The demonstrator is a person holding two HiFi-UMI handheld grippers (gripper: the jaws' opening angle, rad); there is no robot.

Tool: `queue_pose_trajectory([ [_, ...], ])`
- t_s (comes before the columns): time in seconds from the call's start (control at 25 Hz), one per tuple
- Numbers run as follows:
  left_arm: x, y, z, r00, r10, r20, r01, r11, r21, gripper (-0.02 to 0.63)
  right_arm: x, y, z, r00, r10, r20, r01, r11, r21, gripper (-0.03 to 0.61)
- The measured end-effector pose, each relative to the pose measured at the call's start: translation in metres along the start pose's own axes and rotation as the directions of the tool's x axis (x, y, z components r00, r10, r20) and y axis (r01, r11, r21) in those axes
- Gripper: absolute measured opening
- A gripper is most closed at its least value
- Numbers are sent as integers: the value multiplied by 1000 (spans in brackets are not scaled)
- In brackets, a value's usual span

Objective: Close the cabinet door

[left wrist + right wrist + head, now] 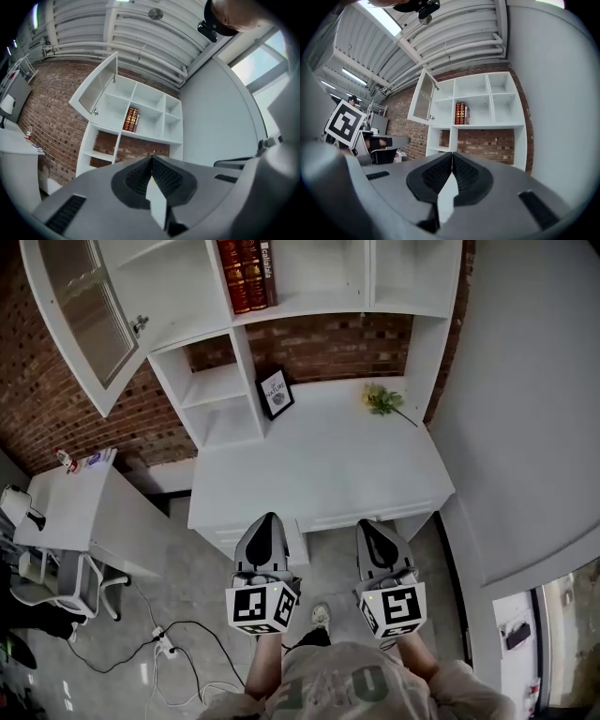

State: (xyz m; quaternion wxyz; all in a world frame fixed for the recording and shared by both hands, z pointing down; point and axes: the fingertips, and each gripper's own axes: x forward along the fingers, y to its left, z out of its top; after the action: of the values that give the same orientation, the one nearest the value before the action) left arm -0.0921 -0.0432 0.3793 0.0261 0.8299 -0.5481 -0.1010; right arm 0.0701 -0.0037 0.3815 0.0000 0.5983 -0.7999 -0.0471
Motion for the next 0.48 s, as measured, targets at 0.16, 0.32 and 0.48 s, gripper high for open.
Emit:
queue_pose_trajectory([
  [0.16,56,29,2,1000,-23,2,23,1000,11,14,62,-9,2,1000,-17,10,17,1000,-4,16],
  [0.32,103,47,4,999,-48,-7,48,999,-1,14,106,-27,-4,998,-54,-20,54,999,0,16],
  [0.48,140,51,-2,998,-57,-20,57,998,-20,14,140,-49,-9,996,-76,-44,76,997,-3,16],
])
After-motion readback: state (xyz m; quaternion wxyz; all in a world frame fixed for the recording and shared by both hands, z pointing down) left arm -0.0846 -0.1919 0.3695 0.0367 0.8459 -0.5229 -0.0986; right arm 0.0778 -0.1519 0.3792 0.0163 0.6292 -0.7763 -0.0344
